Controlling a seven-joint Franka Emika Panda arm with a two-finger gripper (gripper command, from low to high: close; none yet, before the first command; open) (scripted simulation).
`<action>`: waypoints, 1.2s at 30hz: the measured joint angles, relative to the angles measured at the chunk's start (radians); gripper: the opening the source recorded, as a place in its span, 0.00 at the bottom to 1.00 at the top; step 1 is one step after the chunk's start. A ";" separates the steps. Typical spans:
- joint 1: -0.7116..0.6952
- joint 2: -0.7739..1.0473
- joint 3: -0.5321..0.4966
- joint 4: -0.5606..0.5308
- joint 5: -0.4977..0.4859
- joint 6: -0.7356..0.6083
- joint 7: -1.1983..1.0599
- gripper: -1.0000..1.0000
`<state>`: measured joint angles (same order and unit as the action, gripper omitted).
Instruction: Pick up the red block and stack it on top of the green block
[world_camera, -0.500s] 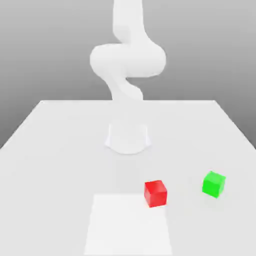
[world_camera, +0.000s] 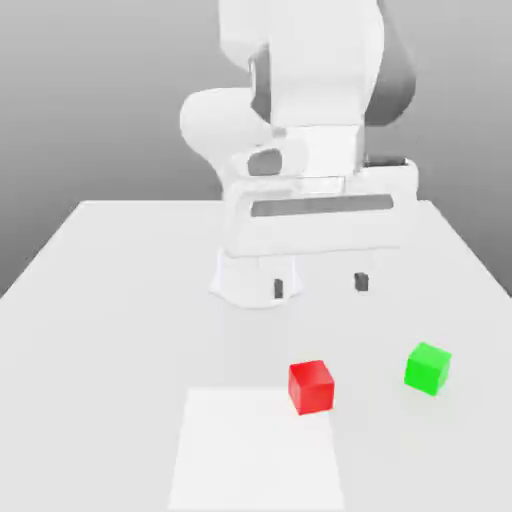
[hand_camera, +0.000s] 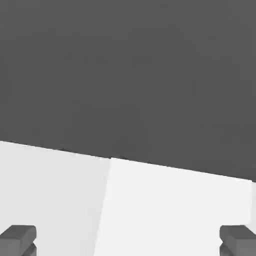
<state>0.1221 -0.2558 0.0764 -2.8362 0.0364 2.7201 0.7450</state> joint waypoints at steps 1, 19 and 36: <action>0.007 0.048 0.007 -0.032 -0.001 0.035 -0.001 0.50; 0.055 0.346 -0.030 -0.065 -0.071 0.271 0.047 0.00; 0.136 0.102 0.133 -0.038 0.053 0.026 0.583 0.00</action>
<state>0.2584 -0.1540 0.2091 -2.8740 0.0895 2.7461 1.3284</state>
